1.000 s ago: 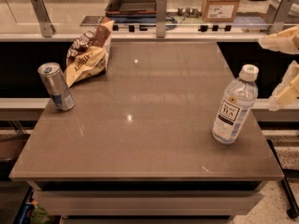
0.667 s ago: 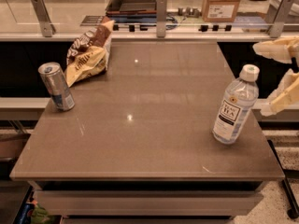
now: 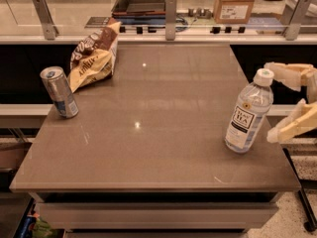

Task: Move blue plastic bottle near redbull can

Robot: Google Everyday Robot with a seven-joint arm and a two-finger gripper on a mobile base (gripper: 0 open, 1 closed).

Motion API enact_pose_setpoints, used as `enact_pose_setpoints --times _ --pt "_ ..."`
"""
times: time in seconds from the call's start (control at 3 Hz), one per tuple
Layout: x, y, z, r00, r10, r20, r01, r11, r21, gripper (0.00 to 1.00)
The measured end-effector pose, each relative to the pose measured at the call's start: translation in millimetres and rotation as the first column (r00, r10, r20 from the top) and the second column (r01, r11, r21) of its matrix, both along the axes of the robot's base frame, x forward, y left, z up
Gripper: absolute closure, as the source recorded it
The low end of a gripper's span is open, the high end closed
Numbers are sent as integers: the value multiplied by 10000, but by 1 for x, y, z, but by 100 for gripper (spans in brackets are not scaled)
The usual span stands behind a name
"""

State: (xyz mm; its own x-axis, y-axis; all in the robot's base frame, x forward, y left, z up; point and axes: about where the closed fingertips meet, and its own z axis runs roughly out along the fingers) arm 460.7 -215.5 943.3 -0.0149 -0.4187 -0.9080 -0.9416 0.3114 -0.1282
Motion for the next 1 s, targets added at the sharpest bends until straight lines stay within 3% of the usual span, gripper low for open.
enact_pose_setpoints --times 0.67,1.0 --pt "-10 20 -33 9994 130 324 -182 9864 1635 0" --pt "-11 22 -32 9992 188 340 -241 9867 1609 19"
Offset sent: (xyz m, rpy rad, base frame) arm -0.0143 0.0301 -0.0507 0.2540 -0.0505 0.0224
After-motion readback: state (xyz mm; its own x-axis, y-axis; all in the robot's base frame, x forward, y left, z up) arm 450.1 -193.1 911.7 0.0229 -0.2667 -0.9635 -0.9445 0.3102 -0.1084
